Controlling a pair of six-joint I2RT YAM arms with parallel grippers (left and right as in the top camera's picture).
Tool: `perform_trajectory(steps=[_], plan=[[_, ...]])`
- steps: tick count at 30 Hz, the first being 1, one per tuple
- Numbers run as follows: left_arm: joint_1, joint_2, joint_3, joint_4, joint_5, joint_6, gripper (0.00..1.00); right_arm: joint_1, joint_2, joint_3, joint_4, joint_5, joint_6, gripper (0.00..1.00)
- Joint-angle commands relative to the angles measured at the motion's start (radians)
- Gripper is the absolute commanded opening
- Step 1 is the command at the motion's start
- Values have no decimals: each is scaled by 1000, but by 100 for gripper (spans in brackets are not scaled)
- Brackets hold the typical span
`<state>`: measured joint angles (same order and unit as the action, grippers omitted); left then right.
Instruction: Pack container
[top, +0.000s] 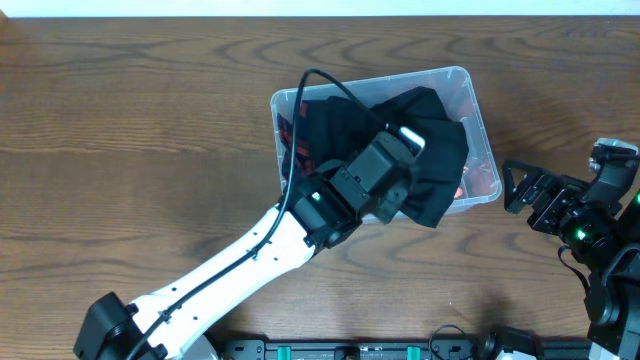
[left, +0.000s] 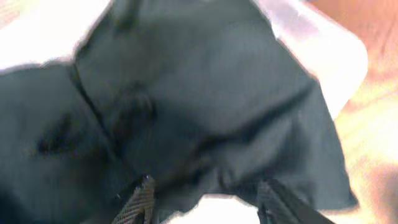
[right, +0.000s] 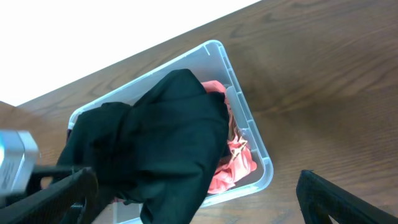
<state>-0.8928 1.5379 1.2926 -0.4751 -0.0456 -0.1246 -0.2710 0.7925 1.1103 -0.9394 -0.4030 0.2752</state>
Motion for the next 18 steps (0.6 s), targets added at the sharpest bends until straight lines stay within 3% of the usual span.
perform_trajectory(steps=[1,7,13,18], plan=[[25,62,2,71,-30,18,54,-10,-2,8,0,3,1,99],[42,206,1,182,103,7,54,-10,-2,8,0,3,1,99],[44,385,1,111,114,6,54,-10,-2,8,0,3,1,99],[46,393,1,8,101,12,54,-10,-2,8,0,3,1,99]])
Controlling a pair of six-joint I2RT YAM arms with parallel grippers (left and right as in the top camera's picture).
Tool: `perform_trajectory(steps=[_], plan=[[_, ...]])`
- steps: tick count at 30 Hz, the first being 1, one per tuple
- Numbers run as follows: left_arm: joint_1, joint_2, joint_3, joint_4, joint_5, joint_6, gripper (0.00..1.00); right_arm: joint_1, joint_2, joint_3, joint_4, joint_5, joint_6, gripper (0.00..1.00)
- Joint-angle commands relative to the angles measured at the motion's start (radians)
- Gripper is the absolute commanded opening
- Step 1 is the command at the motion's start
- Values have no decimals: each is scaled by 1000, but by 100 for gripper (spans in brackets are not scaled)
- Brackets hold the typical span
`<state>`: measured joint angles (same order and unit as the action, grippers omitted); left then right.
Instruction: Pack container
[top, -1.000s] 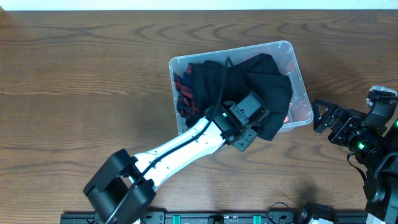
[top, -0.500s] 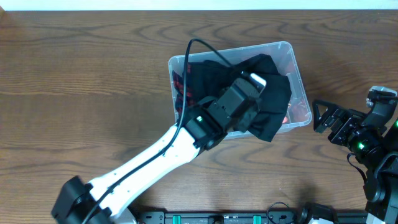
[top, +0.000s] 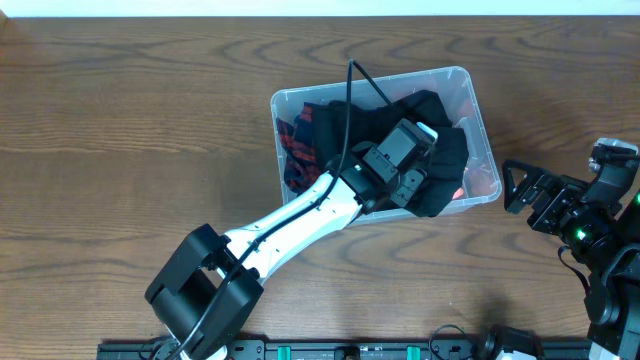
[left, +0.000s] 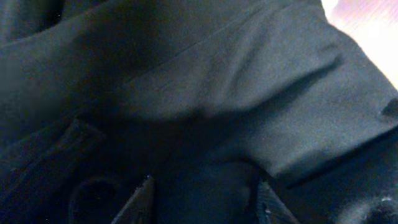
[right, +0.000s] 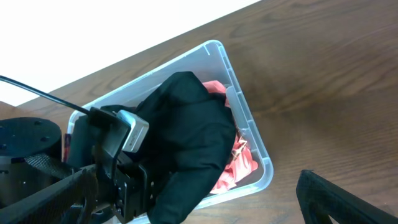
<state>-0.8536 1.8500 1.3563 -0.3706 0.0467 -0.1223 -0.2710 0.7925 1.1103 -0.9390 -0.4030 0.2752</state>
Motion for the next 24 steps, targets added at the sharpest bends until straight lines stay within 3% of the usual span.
perform_trajectory(steps=[1,8,15,21,24], plan=[[6,70,-63,-114,5,22,54,-10,-2,8,0,3,1,99],[6,-79,-63,-293,-97,96,54,-10,-2,8,0,3,1,99],[6,-300,-63,-281,-144,56,58,-10,-2,8,0,3,1,99],[6,-342,-68,-283,24,39,59,-10,-2,8,0,3,1,99],[4,-314,-93,-263,84,108,59,-10,-2,8,0,3,1,99]])
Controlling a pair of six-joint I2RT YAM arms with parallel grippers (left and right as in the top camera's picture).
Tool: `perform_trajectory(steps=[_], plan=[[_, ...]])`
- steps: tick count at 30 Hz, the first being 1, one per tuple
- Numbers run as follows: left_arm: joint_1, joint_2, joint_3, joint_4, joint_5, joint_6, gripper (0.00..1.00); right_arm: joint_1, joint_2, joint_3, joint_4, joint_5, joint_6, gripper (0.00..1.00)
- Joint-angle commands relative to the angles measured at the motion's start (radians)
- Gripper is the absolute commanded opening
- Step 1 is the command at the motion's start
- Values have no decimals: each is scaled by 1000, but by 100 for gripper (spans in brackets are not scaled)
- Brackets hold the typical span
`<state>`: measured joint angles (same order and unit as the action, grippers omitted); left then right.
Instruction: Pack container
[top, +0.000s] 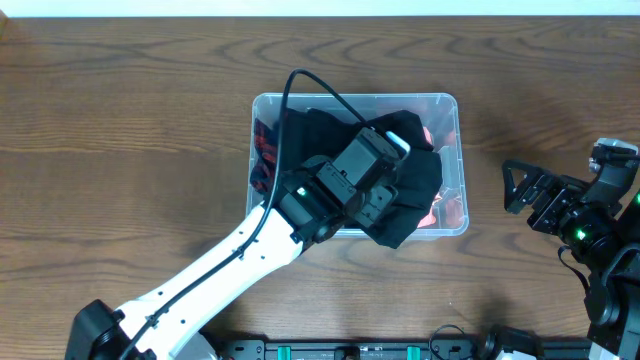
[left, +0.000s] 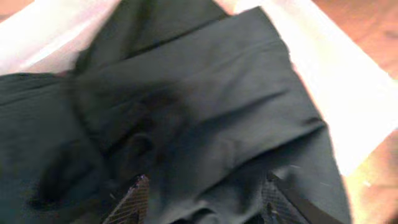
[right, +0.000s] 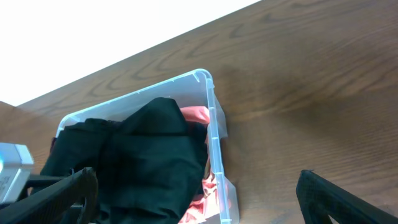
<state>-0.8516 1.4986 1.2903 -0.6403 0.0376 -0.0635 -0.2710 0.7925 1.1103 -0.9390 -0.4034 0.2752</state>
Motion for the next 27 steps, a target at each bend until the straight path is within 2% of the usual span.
perform_trajectory(steps=[1,9,21,27], plan=[[3,53,-33,13,94,67,59,-10,-2,8,0,4,1,99],[3,174,-41,-33,229,169,59,-10,-2,8,0,4,1,99],[4,-33,-23,-71,248,195,62,-10,-2,8,0,4,1,99],[4,-21,-23,-100,325,227,62,-10,-2,8,0,4,1,99]])
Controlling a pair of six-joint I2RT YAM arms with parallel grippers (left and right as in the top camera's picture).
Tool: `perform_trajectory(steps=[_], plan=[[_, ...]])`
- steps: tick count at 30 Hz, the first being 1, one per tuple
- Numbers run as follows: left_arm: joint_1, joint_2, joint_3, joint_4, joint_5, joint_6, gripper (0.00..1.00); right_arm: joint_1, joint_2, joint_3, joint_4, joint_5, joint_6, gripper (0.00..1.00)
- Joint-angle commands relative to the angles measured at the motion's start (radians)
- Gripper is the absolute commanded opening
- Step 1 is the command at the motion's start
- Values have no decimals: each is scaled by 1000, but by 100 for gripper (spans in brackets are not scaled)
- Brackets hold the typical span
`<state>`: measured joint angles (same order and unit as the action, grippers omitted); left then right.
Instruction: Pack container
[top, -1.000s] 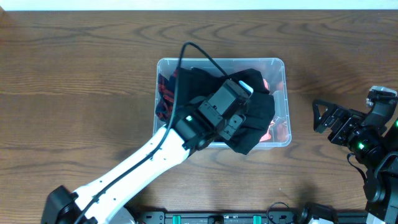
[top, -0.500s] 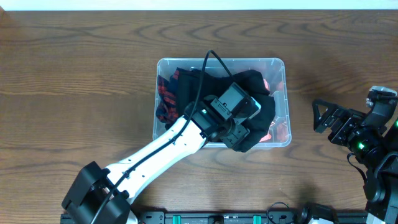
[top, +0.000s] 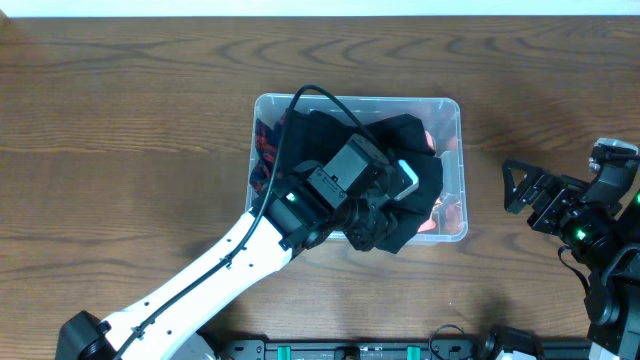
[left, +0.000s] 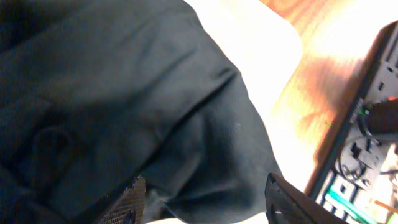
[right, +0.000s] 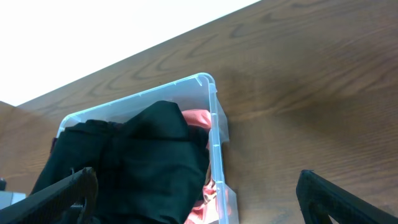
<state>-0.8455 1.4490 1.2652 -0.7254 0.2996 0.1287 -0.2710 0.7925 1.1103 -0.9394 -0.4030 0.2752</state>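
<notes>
A clear plastic container (top: 355, 98) stands square at the table's middle. A black garment (top: 408, 133) fills it, and a fold hangs over the front rim. Pink-red cloth (top: 446, 212) shows at the container's right end and red plaid cloth (top: 263, 150) at its left. My left gripper (top: 385, 215) is low over the garment near the front right corner. In the left wrist view it (left: 208, 205) is open, with black garment (left: 124, 93) lying between the fingers. My right gripper (top: 518, 190) hangs open to the right of the container (right: 214, 124), holding nothing.
The wooden table (top: 120, 150) spreads bare to the left and right of the container. A rail with green fittings (top: 350, 350) runs along the front edge. The right arm's body (top: 600, 225) stands at the table's right edge.
My left gripper has turned and moved from over the garment's middle to the container's front right corner, still open. The container, the garment and my right gripper are about where they were.
The container first lay skewed and further right, with my open left gripper above the black garment. Then the gripper was pressed down into the garment. Then the container stood further left and square to the table, and now the gripper is by its front right corner.
</notes>
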Motion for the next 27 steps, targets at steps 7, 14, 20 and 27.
perform_trajectory(steps=[7,14,20,27], plan=[[-2,143,2,-24,81,105,62,-10,-2,8,0,3,1,99],[-2,328,2,71,-169,53,56,-10,-2,8,0,3,1,99],[-2,352,2,104,-188,30,56,-10,-2,8,0,3,1,99],[-3,187,11,52,-177,16,57,-10,-2,8,0,3,1,99]])
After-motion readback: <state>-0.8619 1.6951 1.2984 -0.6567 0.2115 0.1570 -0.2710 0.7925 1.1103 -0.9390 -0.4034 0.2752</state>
